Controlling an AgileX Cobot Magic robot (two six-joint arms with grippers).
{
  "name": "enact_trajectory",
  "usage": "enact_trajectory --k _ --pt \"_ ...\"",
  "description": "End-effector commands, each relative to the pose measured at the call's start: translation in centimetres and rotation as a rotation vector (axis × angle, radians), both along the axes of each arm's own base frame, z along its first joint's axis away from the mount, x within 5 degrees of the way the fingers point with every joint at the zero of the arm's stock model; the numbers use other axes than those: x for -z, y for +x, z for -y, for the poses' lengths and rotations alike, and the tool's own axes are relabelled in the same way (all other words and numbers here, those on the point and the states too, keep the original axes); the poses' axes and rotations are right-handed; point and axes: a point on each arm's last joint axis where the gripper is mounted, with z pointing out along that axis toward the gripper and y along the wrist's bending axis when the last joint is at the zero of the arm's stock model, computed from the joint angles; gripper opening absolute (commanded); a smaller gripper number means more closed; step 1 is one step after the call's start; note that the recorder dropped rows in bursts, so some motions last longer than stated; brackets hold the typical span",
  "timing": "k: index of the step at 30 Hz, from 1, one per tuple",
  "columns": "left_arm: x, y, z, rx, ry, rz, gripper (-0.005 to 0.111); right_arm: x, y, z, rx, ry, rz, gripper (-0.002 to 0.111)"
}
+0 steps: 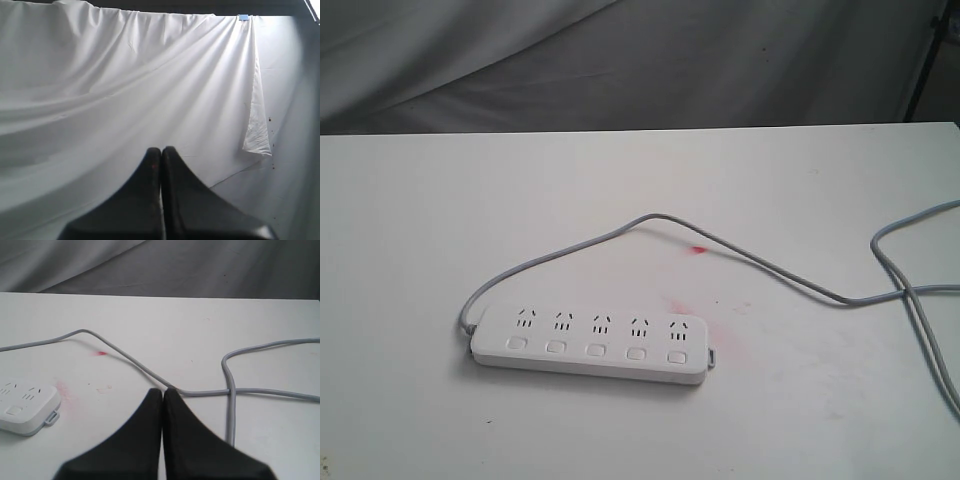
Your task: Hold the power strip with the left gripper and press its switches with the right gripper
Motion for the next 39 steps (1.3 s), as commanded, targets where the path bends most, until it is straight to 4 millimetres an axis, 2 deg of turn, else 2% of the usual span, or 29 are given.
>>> enact_trajectory --k 1,6,19,28,39 --pt "1.4 -1.2 -0.1 0.006 -0.007 0.008 0.000 0.1 0.0 0.0 -0.002 -0.015 0.000 0.000" --pt "2.7 -1.3 -0.2 -0.001 -0.005 -0.048 0.000 0.1 0.0 0.0 -0.002 -0.015 0.000 0.000" --pt "3.4 -1.1 -0.2 -0.024 0.052 -0.123 0.000 0.1 0.0 0.0 -0.002 -0.015 0.000 0.000" --pt "4.0 -0.9 -0.7 -0.137 0.038 -0.189 0.000 0.1 0.0 0.0 -0.002 -0.015 0.000 0.000" --pt "8.5 0.3 -1.2 -0.226 -0.051 -0.334 0.000 0.1 0.0 0.0 -0.002 -0.015 0.000 0.000"
